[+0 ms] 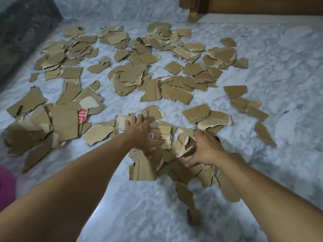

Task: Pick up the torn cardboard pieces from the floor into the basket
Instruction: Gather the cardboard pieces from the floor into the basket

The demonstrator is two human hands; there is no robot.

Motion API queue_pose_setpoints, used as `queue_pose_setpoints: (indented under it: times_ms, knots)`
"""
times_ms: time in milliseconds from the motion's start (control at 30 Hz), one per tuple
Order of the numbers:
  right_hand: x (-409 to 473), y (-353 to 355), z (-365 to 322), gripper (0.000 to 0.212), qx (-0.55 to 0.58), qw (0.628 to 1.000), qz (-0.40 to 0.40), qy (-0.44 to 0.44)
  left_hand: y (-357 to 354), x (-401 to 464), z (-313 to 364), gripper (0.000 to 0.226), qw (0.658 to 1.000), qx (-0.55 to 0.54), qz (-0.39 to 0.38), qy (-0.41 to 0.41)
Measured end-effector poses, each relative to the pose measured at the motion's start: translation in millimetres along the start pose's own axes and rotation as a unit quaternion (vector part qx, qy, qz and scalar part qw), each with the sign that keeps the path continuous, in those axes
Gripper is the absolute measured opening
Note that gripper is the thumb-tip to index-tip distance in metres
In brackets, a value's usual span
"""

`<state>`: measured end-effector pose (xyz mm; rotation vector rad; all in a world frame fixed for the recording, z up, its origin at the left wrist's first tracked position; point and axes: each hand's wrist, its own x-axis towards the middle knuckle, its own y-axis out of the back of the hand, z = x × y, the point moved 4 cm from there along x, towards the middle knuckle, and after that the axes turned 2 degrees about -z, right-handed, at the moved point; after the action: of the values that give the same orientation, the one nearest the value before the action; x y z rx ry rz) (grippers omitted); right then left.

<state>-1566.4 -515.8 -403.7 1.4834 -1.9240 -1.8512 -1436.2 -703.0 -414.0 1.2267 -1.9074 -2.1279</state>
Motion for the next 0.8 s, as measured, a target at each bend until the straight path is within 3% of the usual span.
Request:
queue_pose_setpoints:
  times_ms: [67, 167, 300, 400, 567, 700, 800]
  knots:
    - [-0.2, 0.2, -0.1, 0.105, 0.010, 1.000, -0.007, 0.003, 0.5, 1.5, -1.0, 0.154, 1.000, -0.016, -0.019, 0.008]
    - [4.4, 1.5, 5.8, 0.093, 0.036, 0.999, -0.007, -0.004, 0.0, 1.9, -0.8, 0.142, 0.999, -0.038, -0.015, 0.000]
    - [14.0, 15.2, 14.7, 0.097, 0.105, 0.994, 0.022, -0.028, -3.3, 3.4, -7.8, 0.121, 0.999, -0.052, 0.004, 0.002]
    - [25.2, 32.1, 27.1, 0.088, 0.126, 0.987, 0.079, -0.055, 4.3, 9.7, -9.5, 0.110, 0.996, -0.083, 0.034, 0.010]
    - [37.9, 53.9, 33.5, 0.084, 0.071, 0.983, 0.124, -0.119, 30.5, 22.1, -7.5, 0.097, 0.992, -0.051, 0.118, 0.004]
    - [48.4, 52.7, 46.7, 0.106, 0.105, 0.975, 0.068, -0.183, 32.9, 40.7, -3.5, 0.117, 0.992, -0.035, 0.125, -0.010]
    - [53.0, 49.7, 56.9, 0.118, 0.129, 0.974, 0.040, -0.183, 29.4, 54.4, 1.5, 0.144, 0.996, -0.059, 0.067, -0.011]
